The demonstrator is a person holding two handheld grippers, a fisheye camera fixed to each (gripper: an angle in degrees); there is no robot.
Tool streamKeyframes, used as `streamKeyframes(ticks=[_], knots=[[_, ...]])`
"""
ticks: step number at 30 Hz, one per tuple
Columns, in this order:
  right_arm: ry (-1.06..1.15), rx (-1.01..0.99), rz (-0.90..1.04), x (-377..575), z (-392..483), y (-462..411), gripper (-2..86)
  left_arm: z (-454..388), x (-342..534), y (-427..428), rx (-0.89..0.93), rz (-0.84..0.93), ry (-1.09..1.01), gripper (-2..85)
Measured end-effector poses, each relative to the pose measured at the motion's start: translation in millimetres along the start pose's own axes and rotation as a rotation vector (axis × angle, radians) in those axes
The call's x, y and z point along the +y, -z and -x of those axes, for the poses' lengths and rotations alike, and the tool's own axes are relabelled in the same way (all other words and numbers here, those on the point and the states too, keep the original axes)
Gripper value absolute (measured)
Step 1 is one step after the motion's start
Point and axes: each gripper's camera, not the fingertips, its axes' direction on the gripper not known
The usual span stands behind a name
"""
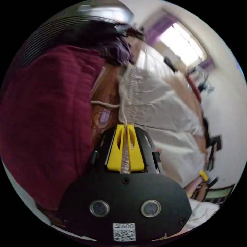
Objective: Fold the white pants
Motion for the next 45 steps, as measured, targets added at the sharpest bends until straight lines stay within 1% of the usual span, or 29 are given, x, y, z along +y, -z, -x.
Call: streamKeyframes(ticks=[2, 5, 6, 7, 8, 10, 11, 12, 14, 16, 18, 20, 21, 22, 23, 24, 25, 27, 30, 33, 35, 36, 38, 39, 40, 41, 42, 44, 45], knots=[[0.025, -0.005, -0.007, -3, 10, 0, -0.9, 0, 2, -9, -0.005, -0.029, 0.054, 3.3], [0.065, -0.033, -0.016, -10, 24, 0, -0.9, -13, -9, -19, -0.071, 0.035, 0.009, 5.4], [0.07, -0.053, -0.022, -14, 28, 1, -0.9, -20, -12, -14, -0.117, 0.036, -0.029, 7.8], [0.077, -0.074, -0.032, -17, 33, 2, -0.8, -25, -11, 3, -0.199, -0.025, -0.045, 11.3], [0.081, -0.083, -0.037, -19, 36, 2, -0.8, -27, -8, 14, -0.242, -0.064, -0.037, 11.5], [0.112, -0.104, -0.044, -28, 47, -1, -0.8, -32, 8, 58, -0.35, -0.215, -0.016, 12.1], [0.119, -0.107, -0.047, -31, 50, -3, -0.8, -35, 15, 66, -0.358, -0.249, -0.019, 12.1], [0.136, -0.119, -0.059, -38, 57, -7, -0.8, -47, 28, 74, -0.326, -0.288, -0.069, 11.7], [0.191, -0.143, -0.09, -55, 70, -16, -0.9, -79, 50, 59, -0.155, -0.26, -0.245, 10.6], [0.262, -0.151, -0.165, -95, 89, -30, -0.9, -130, 82, 5, 0.092, -0.116, -0.467, 9.6], [0.296, -0.173, -0.228, -136, 103, -46, -0.9, -162, 105, -44, 0.187, -0.022, -0.544, 9.6], [0.315, -0.225, -0.238, -179, 115, -69, -0.9, -176, 122, -86, 0.256, -0.013, -0.546, 9.4], [0.324, -0.266, -0.21, -206, 124, -91, -0.9, -180, 130, -116, 0.226, 0.0, -0.52, 8.9], [0.377, -0.27, -0.127, -226, 135, -120, -0.9, -181, 139, -143, 0.151, 0.01, -0.517, 8.0], [0.42, -0.242, -0.05, -233, 141, -137, -0.9, -181, 144, -157, 0.107, 0.017, -0.52, 7.3], [0.489, -0.157, 0.131, -239, 150, -175, -0.9, -179, 153, -165, 0.037, -0.038, -0.511, 5.9], [0.544, -0.147, 0.194, -233, 151, -197, -0.9, -180, 156, -169, -0.012, -0.051, -0.509, 4.4], [0.494, -0.152, 0.059, -224, 132, -189, -0.9, -181, 158, -179, -0.057, -0.055, -0.522, 3.2], [0.496, -0.11, 0.044, -211, 110, -177, -0.8, -171, 158, -192, -0.057, -0.06, -0.526, 2.3], [0.499, -0.005, 0.045, -186, 71, -157, -0.9, -144, 147, -204, 0.012, -0.044, -0.475, 1.9], [0.441, 0.035, 0.053, -169, 32, -141, -0.8, -124, 138, -212, 0.068, -0.029, -0.432, 1.7], [0.378, 0.07, 0.09, -156, 0, -131, -0.8, -110, 132, -218, 0.114, -0.017, -0.404, 1.6], [0.29, 0.044, 0.096, -129, -54, -108, -0.8, -92, 125, -227, 0.186, -0.002, -0.375, 1.3], [0.186, 0.079, 0.12, -110, -94, -95, -0.8, -82, 122, -232, 0.221, 0.002, -0.358, 1.1], [0.097, 0.171, 0.21, -88, -133, -87, -0.8, -74, 121, -237, 0.239, 0.004, -0.343, 0.8], [0.066, 0.205, 0.241, -75, -152, -80, -0.8, -72, 120, -239, 0.242, 0.003, -0.338, 0.8], [0.031, 0.168, 0.181, -50, -181, -55, -0.8, -70, 120, -244, 0.234, 0.001, -0.333, 0.6], [-0.113, 0.236, 0.171, -20, -221, -22, -0.8, -75, 123, -248, 0.185, -0.013, -0.348, 0.5], [-0.178, 0.317, 0.182, -3, -239, -4, -0.8, -85, 126, -250, 0.12, -0.022, -0.377, 0.5]])
